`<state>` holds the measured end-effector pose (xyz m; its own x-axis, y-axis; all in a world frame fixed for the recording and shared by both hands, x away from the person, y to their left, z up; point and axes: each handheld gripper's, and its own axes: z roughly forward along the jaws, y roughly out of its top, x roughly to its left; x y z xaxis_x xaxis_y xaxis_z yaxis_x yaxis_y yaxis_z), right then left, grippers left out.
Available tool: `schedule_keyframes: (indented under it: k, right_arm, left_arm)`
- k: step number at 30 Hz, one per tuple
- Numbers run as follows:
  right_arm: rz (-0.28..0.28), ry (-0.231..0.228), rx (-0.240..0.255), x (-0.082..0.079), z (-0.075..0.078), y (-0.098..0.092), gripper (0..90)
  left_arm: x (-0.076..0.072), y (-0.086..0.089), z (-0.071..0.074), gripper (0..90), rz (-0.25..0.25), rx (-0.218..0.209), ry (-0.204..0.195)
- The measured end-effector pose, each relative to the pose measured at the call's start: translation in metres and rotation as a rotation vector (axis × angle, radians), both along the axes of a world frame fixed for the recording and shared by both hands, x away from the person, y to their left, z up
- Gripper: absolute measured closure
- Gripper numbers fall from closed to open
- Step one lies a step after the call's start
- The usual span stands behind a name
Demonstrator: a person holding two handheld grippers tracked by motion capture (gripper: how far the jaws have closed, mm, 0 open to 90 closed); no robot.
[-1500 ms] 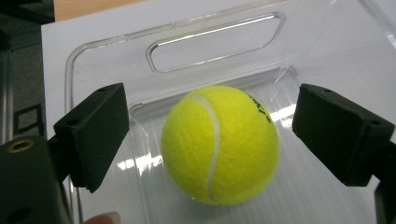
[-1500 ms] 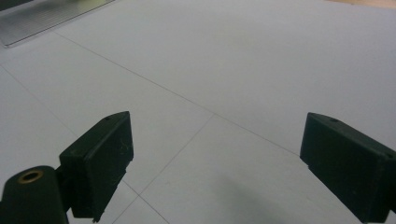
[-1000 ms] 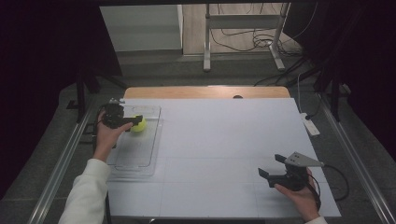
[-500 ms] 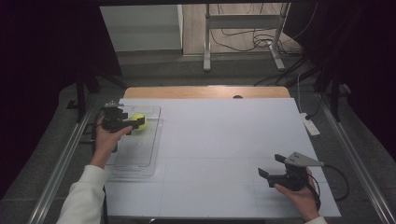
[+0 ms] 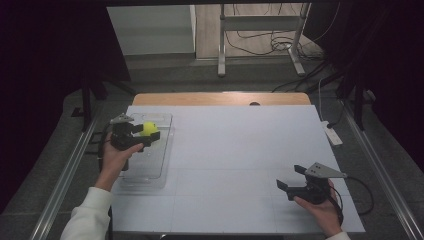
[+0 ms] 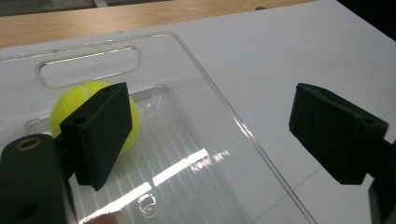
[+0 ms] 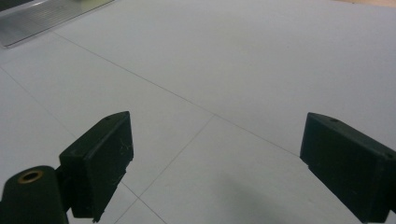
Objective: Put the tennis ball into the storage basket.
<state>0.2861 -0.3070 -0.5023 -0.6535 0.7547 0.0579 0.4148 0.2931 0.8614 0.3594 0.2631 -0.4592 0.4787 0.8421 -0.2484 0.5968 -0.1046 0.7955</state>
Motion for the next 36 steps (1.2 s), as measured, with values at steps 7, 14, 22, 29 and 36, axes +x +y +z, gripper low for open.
schedule_keyframes:
  k: [7, 14, 22, 29, 36]
  right_arm:
    - [0.002, -0.002, 0.007, 0.002, 0.000, -0.001, 10.2]
    - [0.009, 0.003, 0.013, 0.004, -0.001, -0.003, 10.2]
    - [0.007, -0.003, 0.030, 0.000, 0.002, -0.006, 10.2]
    - [-0.004, -0.006, 0.045, -0.003, 0.004, -0.012, 10.2]
    - [-0.018, -0.002, 0.080, -0.006, 0.005, -0.020, 10.3]
  left_arm:
    - [-0.018, -0.005, 0.003, 13.3, -0.032, -0.025, -0.022]
    - [-0.038, -0.011, 0.002, 12.6, -0.071, -0.033, -0.044]
    - [-0.062, -0.022, -0.008, 11.9, -0.102, -0.044, -0.041]
    - [-0.076, -0.034, -0.018, 11.3, -0.145, -0.022, -0.050]
    - [-0.089, -0.039, -0.022, 11.2, -0.162, -0.025, -0.067]
